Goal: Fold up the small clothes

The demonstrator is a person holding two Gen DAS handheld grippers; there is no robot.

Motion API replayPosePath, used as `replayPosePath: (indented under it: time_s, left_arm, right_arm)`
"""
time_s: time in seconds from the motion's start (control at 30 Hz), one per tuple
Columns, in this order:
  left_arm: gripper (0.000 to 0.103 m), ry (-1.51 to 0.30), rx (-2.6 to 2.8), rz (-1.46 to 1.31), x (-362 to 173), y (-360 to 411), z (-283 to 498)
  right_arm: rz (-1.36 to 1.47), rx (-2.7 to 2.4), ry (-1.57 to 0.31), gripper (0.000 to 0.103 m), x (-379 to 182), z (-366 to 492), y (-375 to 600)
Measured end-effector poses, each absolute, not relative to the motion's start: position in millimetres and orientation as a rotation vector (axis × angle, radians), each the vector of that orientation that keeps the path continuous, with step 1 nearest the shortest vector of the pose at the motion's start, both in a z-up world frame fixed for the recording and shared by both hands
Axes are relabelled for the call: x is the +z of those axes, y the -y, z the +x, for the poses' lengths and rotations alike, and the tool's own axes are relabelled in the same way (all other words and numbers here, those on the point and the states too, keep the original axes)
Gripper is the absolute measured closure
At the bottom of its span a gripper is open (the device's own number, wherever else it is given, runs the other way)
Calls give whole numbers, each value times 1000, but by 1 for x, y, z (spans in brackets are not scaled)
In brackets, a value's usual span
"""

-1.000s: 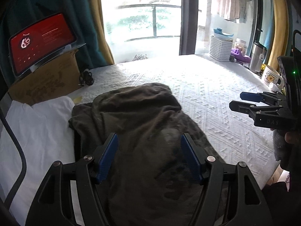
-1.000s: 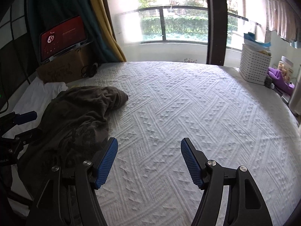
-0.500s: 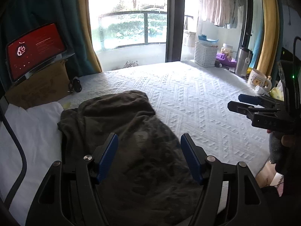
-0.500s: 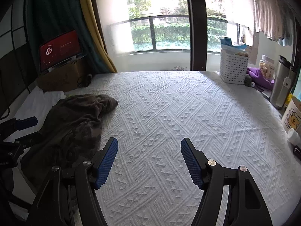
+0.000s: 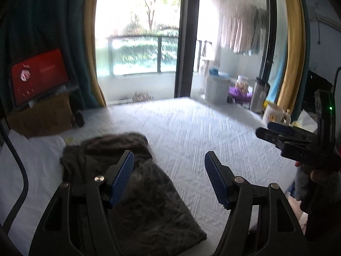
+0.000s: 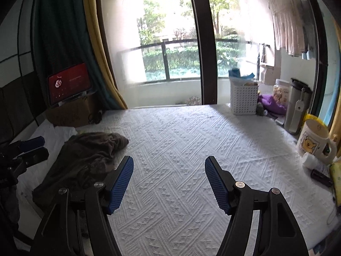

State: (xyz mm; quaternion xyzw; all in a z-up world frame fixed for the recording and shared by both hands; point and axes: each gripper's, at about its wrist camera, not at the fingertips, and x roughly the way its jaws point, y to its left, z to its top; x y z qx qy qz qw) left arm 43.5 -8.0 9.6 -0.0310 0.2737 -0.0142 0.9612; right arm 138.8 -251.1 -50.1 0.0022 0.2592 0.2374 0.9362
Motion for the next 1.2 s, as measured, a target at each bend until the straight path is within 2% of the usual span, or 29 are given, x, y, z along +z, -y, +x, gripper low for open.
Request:
replayPosePath:
  time_s: [0.13,0.2,0.27,0.63,0.73,0.77,0.87,1.03,1.2]
  left_arm:
    - [32,-491,-19,-43,22,14,33]
    - [18,-447,-11,-33,29,16,26]
    - [10,-410,12,-20,36,16,20]
    - [9,-231,69,-77,64,0,-12]
    - [1,-196,83,-81,71,-3,-19]
    - [1,-183,85,-80,73,-4,-22]
    - [1,-143,103,-74,80,-5,-31]
    - [1,-93,163,-50,88,-7,-43]
    - [1,-51,224,-29,94,-10,-52]
  right_arm:
    - [6,469,-493,32,-37,128,261]
    - [0,464,-470,32,-28,121,263]
    - [-9,465,-442,32,-18,111,264]
    - [-67,473,-335,31,25,74,256]
    - [-69,470,-310,31,34,66,255]
    - [-71,470,-300,29,37,63,254]
    - [-66,479,-270,14,45,54,253]
    - [-61,467,-236,13,57,44,253]
    - [-51,416,-209,6,67,35,256]
